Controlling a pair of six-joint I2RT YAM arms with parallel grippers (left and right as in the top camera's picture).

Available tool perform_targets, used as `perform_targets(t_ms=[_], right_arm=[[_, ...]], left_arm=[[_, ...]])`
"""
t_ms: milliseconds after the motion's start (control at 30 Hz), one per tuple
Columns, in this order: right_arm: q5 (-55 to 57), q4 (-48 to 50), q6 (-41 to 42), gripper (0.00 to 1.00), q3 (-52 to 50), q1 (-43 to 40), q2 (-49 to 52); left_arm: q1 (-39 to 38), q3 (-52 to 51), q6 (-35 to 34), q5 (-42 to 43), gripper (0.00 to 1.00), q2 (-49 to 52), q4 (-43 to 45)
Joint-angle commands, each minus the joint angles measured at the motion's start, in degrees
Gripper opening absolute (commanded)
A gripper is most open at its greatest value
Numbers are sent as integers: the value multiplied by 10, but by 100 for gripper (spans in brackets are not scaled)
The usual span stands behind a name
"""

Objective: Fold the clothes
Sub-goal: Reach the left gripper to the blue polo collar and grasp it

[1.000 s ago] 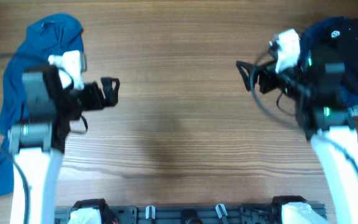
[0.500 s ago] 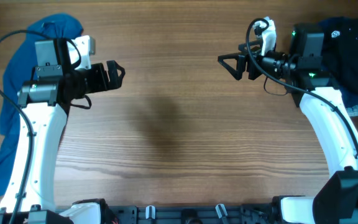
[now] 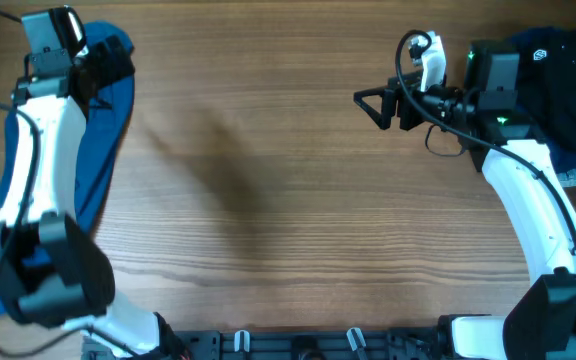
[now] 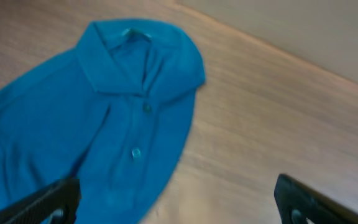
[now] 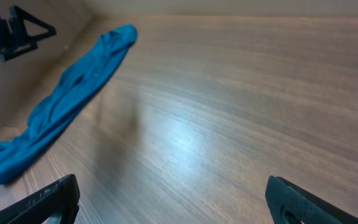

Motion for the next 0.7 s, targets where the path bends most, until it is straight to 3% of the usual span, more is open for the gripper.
perform_targets(t_ms=[0, 300, 400, 500, 533, 667], right_arm=[[36, -12, -1, 96, 10, -1, 7], [65, -33, -15, 88, 10, -1, 15], [65, -32, -14, 85, 10, -1, 26], [65, -31, -14, 82, 10, -1, 45], [65, -31, -13, 82, 10, -1, 51], [65, -32, -12, 79, 10, -1, 72]], left_arm=[[22, 9, -5, -18, 99, 65, 61], [34, 9, -1, -19, 93, 176, 174], [34, 9, -1, -19, 86, 203, 195], [34, 9, -1, -18, 63, 218, 205], [34, 9, -1, -17, 60, 223, 205], [34, 9, -1, -17, 62, 236, 211]])
